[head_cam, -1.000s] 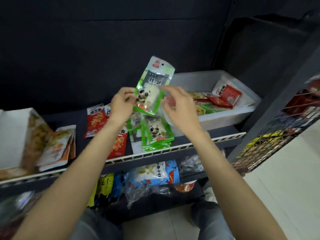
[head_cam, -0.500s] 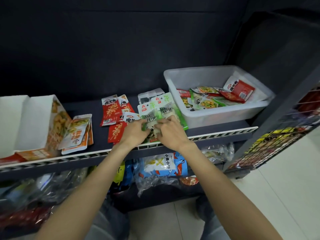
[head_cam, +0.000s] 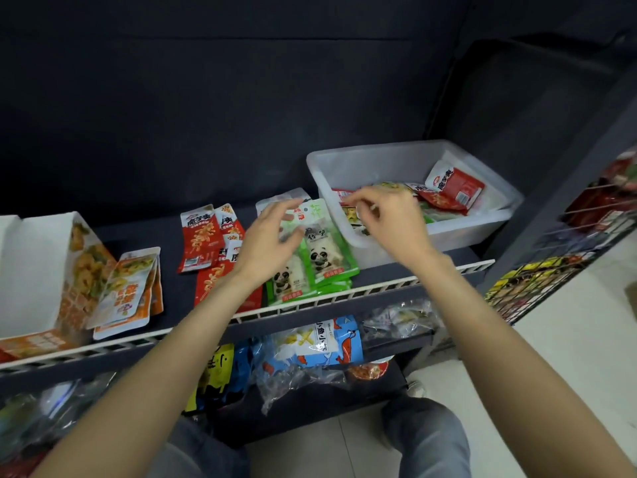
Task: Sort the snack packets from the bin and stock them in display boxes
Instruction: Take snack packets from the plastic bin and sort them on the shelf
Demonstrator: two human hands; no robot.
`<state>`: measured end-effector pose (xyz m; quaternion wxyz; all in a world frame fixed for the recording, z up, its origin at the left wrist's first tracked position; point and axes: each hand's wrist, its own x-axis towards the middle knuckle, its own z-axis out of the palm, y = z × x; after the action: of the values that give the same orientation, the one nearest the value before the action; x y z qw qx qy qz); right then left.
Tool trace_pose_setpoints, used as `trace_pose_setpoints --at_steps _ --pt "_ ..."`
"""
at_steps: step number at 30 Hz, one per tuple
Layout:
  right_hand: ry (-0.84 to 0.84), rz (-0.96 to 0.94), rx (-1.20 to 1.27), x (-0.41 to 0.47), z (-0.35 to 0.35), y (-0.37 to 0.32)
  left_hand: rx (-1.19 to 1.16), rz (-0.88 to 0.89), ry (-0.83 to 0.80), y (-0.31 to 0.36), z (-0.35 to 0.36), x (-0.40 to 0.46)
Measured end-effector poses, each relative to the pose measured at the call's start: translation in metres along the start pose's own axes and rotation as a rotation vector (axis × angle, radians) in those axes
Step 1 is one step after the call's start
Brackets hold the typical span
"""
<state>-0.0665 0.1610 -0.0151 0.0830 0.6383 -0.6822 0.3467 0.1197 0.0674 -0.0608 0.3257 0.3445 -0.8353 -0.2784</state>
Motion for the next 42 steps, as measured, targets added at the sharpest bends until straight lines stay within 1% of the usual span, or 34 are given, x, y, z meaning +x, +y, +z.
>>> trace_pose_setpoints --at_steps 1,2,3,6,7,8,10,12,13,14,16,18,20,22,23,25,26,28,29,32,33,34,36,37,39,42 --pt "-0.030 0.079 -0.029 0.007 -0.006 0.017 -0.015 0.045 -0.013 0.007 0.002 0.010" --pt "-0.106 0.153 -0.068 0.014 -0.011 0.035 -0.008 0.086 -0.040 0.014 0.006 0.020" --pt "-0.217 0.213 -0.115 0.020 -0.015 0.051 0.014 0.127 -0.076 0.021 0.011 0.030" --pt "-0.633 0.350 -0.316 0.039 -0.023 0.085 0.115 0.210 -0.179 0.041 0.031 0.060" --pt "-0.737 0.389 -0.378 0.043 -0.023 0.091 0.144 0.226 -0.202 0.047 0.036 0.068" --pt "-0.802 0.431 -0.430 0.047 -0.025 0.100 0.164 0.238 -0.235 0.053 0.045 0.079" --pt "-0.828 0.477 -0.497 0.053 -0.025 0.117 0.226 0.253 -0.335 0.061 0.063 0.100" --pt "-0.740 0.487 -0.498 0.056 -0.028 0.134 0.303 0.259 -0.431 0.067 0.083 0.121" --pt "-0.693 0.492 -0.477 0.055 -0.030 0.141 0.316 0.249 -0.456 0.069 0.091 0.130" --pt "-0.686 0.491 -0.464 0.055 -0.032 0.146 0.315 0.231 -0.470 0.071 0.099 0.138" --pt "-0.790 0.490 -0.467 0.054 -0.035 0.152 0.307 0.204 -0.500 0.070 0.112 0.149" --pt "-0.899 0.524 -0.441 0.052 -0.038 0.154 0.378 0.219 -0.574 0.072 0.125 0.155" --pt "-0.915 0.533 -0.439 0.053 -0.039 0.155 0.460 0.252 -0.645 0.073 0.139 0.159" --pt "-0.872 0.506 -0.478 0.056 -0.036 0.155 0.475 0.276 -0.679 0.074 0.151 0.161" --pt "-0.816 0.486 -0.482 0.057 -0.033 0.154 0.466 0.285 -0.681 0.075 0.156 0.162" --pt "-0.622 0.457 -0.465 0.058 -0.031 0.154 0.455 0.303 -0.640 0.078 0.162 0.162" --pt "-0.511 0.433 -0.463 0.057 -0.033 0.152 0.452 0.308 -0.589 0.079 0.162 0.162" --pt "-0.317 0.379 -0.443 0.053 -0.042 0.146 0.413 0.311 -0.418 0.083 0.155 0.162" --pt "-0.220 0.366 -0.389 0.050 -0.048 0.142 0.355 0.313 -0.313 0.084 0.149 0.161" --pt "0.072 0.388 -0.103 0.042 -0.064 0.125 0.168 0.289 -0.043 0.088 0.119 0.152" --pt "0.113 0.377 -0.057 0.041 -0.068 0.118 0.124 0.264 0.024 0.087 0.107 0.148" --pt "0.119 0.357 -0.056 0.039 -0.070 0.111 0.082 0.239 0.102 0.086 0.093 0.142" --pt "0.122 0.308 -0.124 0.034 -0.070 0.095 0.044 0.179 0.251 0.077 0.065 0.130" --pt "0.155 0.261 -0.149 0.031 -0.068 0.086 0.035 0.133 0.298 0.072 0.050 0.124" --pt "0.195 0.142 -0.167 0.025 -0.058 0.063 -0.032 0.022 0.305 0.056 0.022 0.112" --pt "0.062 0.067 -0.141 0.025 -0.037 0.026 -0.173 -0.113 0.272 0.031 -0.017 0.089"
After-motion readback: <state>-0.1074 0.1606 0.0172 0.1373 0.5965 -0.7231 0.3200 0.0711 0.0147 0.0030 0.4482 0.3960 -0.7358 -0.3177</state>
